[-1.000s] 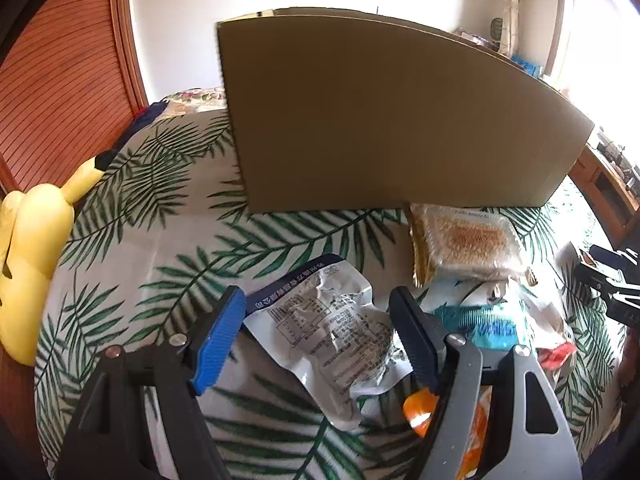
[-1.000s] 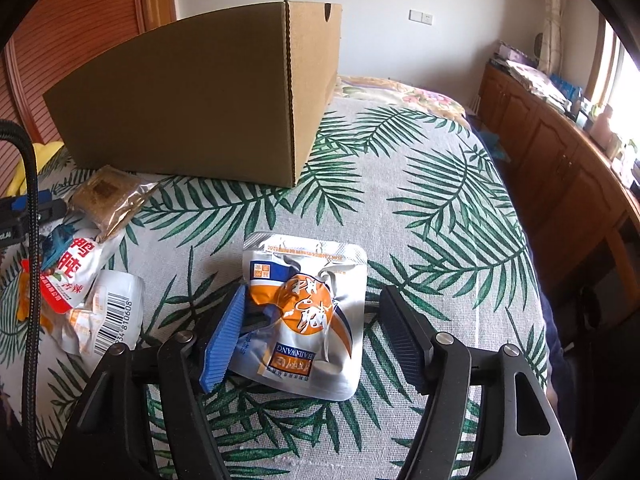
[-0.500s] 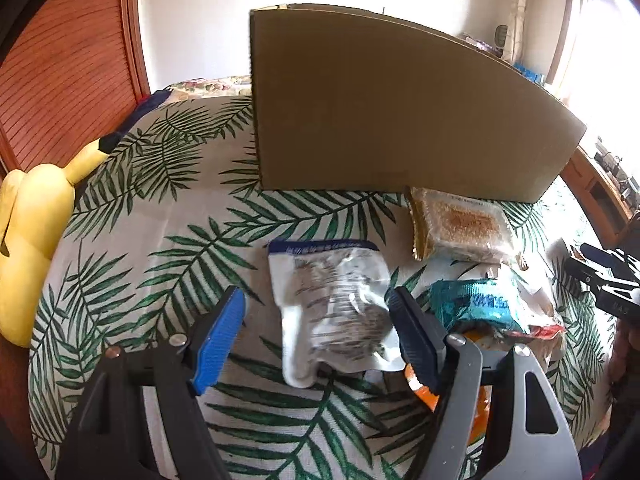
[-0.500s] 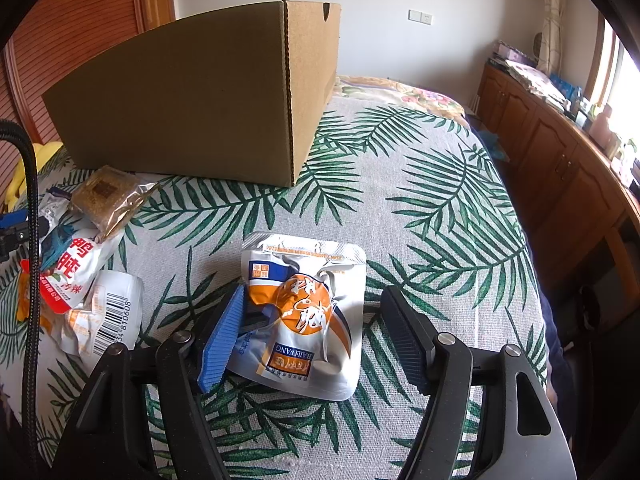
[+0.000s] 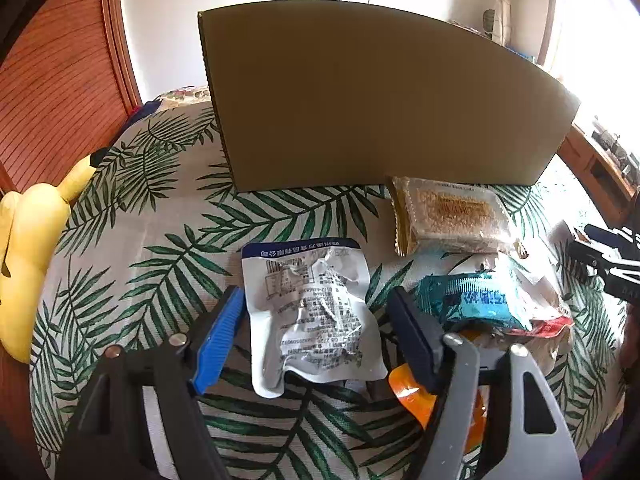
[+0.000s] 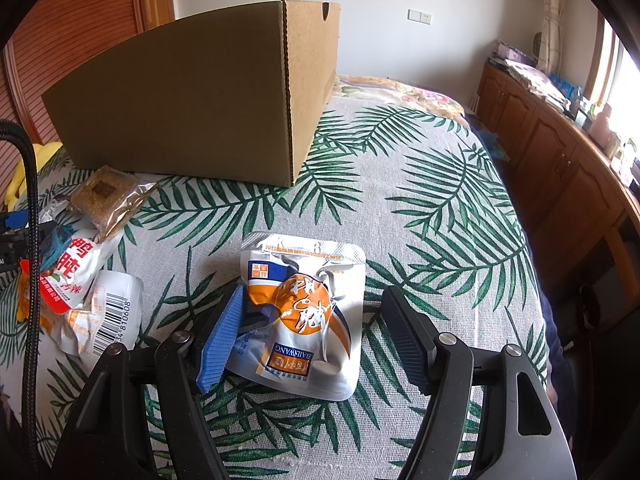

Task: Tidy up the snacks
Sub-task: 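Close the left gripper on the silver foil pouch while the right gripper reaches the orange-and-white pouch, then lift the silver pouch with the left gripper while the right gripper grasps the orange-and-white pouch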

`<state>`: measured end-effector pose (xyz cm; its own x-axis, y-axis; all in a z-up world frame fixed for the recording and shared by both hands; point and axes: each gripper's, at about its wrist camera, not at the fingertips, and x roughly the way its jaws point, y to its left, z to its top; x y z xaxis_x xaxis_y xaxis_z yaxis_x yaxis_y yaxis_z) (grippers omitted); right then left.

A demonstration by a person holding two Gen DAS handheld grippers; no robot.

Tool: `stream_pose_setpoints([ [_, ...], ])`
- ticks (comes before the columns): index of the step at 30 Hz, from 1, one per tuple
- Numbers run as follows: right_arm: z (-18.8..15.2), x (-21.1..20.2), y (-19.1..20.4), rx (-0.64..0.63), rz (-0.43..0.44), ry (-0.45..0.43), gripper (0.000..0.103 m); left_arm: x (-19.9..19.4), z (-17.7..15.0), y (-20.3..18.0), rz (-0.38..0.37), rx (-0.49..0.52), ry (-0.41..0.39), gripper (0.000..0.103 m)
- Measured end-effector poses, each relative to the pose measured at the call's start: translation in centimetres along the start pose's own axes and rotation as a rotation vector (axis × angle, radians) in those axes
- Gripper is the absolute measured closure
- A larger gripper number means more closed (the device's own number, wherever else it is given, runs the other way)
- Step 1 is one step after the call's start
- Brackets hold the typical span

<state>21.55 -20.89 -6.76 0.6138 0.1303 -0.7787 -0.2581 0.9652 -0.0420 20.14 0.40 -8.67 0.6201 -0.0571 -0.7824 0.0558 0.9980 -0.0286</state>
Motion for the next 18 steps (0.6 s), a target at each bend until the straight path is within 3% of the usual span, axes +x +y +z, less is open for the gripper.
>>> stream_pose_setpoints([
  [1, 0.0, 0.0, 0.0, 0.0, 0.0, 0.0, 0.031, -0.1, -0.1, 0.0, 0.007, 0.009, -0.006, 0.04],
  [4, 0.0, 0.0, 0.0, -0.001, -0.001, 0.0, 0.031, -0.5, -0.5, -0.1, -0.009, 0.017, -0.014, 0.043],
  [18, -0.1, -0.1, -0.3, 0.001, -0.002, 0.002, 0.029, -3.3, -0.8, 0.5, -0.071, -0.002, -0.09, 0.044],
])
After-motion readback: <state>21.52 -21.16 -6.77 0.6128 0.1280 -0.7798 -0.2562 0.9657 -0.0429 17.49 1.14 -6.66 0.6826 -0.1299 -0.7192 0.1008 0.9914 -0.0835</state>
